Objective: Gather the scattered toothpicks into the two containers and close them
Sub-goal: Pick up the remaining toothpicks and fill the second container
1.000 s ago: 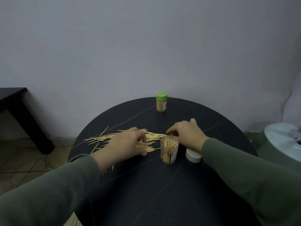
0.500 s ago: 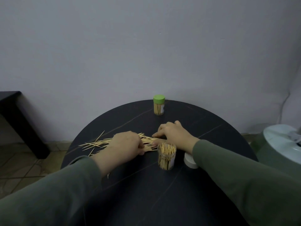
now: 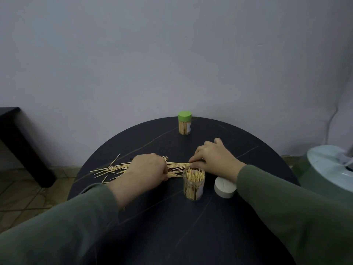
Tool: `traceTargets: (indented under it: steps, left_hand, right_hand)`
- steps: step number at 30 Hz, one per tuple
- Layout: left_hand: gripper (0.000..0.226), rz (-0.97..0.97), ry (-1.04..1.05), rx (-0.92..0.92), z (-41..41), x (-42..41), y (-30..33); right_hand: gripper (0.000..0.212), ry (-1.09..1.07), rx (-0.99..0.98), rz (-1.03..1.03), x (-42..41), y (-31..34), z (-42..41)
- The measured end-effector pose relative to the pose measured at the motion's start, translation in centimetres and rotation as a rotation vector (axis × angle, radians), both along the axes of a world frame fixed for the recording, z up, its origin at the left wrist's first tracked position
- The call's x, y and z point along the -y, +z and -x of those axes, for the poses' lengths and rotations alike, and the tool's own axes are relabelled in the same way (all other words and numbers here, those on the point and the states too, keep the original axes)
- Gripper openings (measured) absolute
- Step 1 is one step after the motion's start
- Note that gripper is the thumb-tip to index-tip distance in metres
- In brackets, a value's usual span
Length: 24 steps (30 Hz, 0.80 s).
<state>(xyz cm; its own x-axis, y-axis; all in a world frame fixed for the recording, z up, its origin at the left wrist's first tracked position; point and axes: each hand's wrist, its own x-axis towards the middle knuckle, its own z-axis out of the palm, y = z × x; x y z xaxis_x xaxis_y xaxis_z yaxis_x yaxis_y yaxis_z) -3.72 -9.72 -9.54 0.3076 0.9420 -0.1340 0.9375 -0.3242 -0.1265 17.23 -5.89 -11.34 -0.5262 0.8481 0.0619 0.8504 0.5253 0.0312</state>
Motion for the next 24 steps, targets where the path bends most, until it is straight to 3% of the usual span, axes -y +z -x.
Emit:
traceTargets:
  steps: [3, 9, 17, 24]
  left_hand:
    - [0.033, 0.001, 0.003, -0.030, 0.1, 0.1, 0.1]
    - [0.030, -0.029, -0.006, -0.029, -0.1, 0.5, -0.4]
    - [0.029, -0.102, -0.020, -0.039, -0.8, 1.1, -0.4]
    - [0.030, -0.086, -0.016, -0.030, -0.7, 1.0, 0.0]
  right_hand:
    - [0.039, -0.054, 0.019, 0.021, 0.1, 0.0, -0.4]
    - [0.027, -0.098, -0.037, 0.038, 0.7, 0.1, 0.7]
    - [0.031, -0.055, 0.222, 0.014, 1.3, 0.9, 1.6]
    - [0.028, -0.018, 0.286, -0.039, 1.5, 0.9, 1.5]
